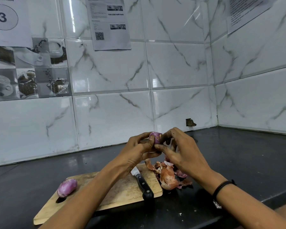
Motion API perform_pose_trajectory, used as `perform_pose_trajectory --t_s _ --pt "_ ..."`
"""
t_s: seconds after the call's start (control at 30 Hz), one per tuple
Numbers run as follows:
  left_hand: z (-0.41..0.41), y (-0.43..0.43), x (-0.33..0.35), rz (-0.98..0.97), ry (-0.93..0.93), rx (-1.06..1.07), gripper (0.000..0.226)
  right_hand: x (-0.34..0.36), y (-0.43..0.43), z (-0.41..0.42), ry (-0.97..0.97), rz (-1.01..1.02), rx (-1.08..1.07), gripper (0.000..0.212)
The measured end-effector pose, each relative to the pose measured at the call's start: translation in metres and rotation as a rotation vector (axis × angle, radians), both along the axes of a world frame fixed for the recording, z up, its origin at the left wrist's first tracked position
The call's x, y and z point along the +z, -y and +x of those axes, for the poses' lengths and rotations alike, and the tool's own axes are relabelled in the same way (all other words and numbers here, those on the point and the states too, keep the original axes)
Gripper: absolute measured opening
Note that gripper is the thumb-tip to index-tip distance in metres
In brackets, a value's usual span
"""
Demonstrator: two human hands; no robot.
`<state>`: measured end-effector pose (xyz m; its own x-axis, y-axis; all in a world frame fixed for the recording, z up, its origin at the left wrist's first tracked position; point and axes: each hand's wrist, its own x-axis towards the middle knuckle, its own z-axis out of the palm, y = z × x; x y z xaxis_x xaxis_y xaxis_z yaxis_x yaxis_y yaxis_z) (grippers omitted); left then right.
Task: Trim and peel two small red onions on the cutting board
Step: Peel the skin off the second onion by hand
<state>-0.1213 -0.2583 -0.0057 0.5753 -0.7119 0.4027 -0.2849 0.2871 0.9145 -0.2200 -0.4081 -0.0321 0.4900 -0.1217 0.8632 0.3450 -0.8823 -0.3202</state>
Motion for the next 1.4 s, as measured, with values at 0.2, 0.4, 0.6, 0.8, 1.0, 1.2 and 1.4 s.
perform_pose_trajectory --t_s 0.2,0.4,0.6,0.8,1.0,1.2,1.4 --pt "0.001 -0.001 0.000 0.005 0.004 0.031 0.029 0.003 0.001 -0.003 0.065 -0.019 0.032 0.030" --pt "0.002 -0.004 0.001 0.016 0.024 0.066 0.024 0.003 0.003 -0.003 0.075 -0.054 -0.018 0.017" --pt "0.002 -0.006 0.003 0.047 0.124 0.102 0.038 0.003 0.001 -0.005 -0.018 -0.065 -0.063 0.031" --pt "-0.001 -0.006 0.002 0.077 0.221 0.100 0.038 0.003 -0.002 -0.005 -0.122 0.007 -0.067 0.039" --pt "0.007 -0.006 -0.001 0.147 0.410 0.250 0.047 0.004 -0.008 -0.009 -0.266 0.166 0.033 0.032" --pt "0.007 -0.006 0.004 0.157 0.649 0.353 0.051 0.011 -0.010 -0.009 -0.415 0.467 0.246 0.036" --pt "0.005 -0.006 0.007 0.095 0.763 0.353 0.050 0.016 -0.012 -0.011 -0.472 0.750 0.529 0.025"
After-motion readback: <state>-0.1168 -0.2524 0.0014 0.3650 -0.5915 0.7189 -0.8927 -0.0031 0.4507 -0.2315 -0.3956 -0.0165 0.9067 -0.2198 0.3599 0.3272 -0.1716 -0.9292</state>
